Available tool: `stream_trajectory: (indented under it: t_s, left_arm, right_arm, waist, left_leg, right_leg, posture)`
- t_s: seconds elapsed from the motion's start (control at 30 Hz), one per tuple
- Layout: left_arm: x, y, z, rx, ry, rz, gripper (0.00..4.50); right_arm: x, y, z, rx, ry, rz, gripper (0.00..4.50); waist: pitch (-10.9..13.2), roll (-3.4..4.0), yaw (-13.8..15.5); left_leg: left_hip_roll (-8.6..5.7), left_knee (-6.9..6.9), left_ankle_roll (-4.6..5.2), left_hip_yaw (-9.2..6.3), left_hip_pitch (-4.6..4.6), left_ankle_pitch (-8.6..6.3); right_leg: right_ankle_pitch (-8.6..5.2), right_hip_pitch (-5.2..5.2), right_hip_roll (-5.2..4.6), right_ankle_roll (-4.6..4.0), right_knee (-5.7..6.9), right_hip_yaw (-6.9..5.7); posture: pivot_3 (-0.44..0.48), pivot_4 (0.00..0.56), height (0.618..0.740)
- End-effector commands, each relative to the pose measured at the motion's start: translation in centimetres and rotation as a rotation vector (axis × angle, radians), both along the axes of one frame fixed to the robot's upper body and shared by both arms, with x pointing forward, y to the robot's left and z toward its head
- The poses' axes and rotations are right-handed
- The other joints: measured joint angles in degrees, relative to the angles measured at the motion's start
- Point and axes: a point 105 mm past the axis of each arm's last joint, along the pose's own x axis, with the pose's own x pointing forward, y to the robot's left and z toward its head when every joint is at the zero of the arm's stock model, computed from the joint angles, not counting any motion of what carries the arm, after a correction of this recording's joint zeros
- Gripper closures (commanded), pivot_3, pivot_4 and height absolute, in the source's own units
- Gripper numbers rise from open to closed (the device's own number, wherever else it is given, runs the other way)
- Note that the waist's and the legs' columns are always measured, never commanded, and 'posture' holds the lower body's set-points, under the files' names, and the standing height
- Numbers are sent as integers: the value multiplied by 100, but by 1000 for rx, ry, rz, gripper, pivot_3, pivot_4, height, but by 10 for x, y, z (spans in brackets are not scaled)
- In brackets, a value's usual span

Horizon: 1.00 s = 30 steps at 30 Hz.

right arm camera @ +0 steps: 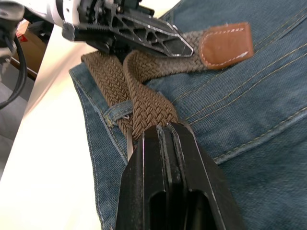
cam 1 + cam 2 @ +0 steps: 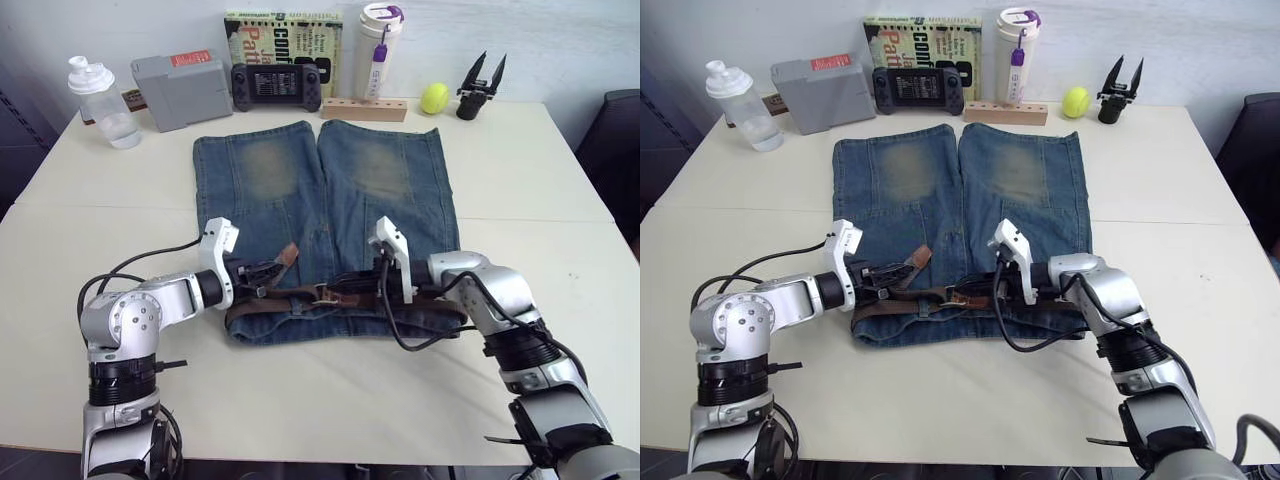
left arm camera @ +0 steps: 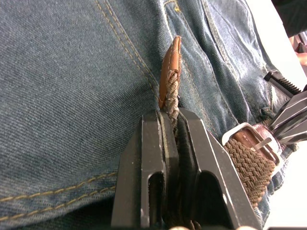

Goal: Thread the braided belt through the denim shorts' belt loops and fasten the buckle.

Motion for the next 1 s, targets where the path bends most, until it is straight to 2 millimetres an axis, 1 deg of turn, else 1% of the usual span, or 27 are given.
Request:
stream_trajectory:
  t_s: [0.03, 0.13, 0.37, 0.47, 0.77, 1.0]
  left_arm:
    - [-2, -2, 5, 20, -56, -22, 4500]
    - [-2, -3, 4, 28, -64, -29, 4500]
    - [0, -5, 7, 30, -82, -34, 4500]
    - [0, -5, 7, 31, -85, -33, 4500]
    - [-2, -4, 7, 46, -90, -40, 4500]
    - [-3, -6, 7, 53, -93, -48, 4500]
  right_arm:
    - [-1, -9, 14, 21, -25, 10, 4446]
    - [-4, -13, 7, -12, -8, 18, 4446]
    - [-8, -7, -7, -50, 17, 41, 4446]
    - [-10, -4, -9, -47, 23, 52, 4446]
    - [-10, 15, -8, -15, 11, 82, 4446]
    - [-4, 24, -11, -16, -16, 75, 4446]
  waist:
    - [0, 0, 0]
    - [0, 0, 2]
    - [0, 0, 0]
    - [0, 0, -3]
    - [0, 0, -5]
    - [0, 0, -5]
  left_leg:
    - [0, 0, 0, 0, 0, 0]
    - [0, 0, 0, 0, 0, 0]
    - [1, -1, 0, 1, -1, 0]
    - [1, -1, 0, 1, -1, 0]
    - [1, -1, 1, 1, -2, 0]
    - [1, -4, 0, 1, -3, 0]
  right_leg:
    - [0, 0, 0, 0, 0, -1]
    - [0, 0, -1, 0, 0, 0]
    - [0, -1, -1, 0, -1, -1]
    - [0, -1, -1, 0, 0, -1]
    - [0, -2, -2, 0, 0, -2]
    - [0, -6, -1, 0, 1, -1]
  posture:
    - [0, 150, 697]
    - [0, 150, 697]
    - [0, 150, 697]
    - [0, 150, 697]
    - [0, 150, 697]
    - [0, 150, 697]
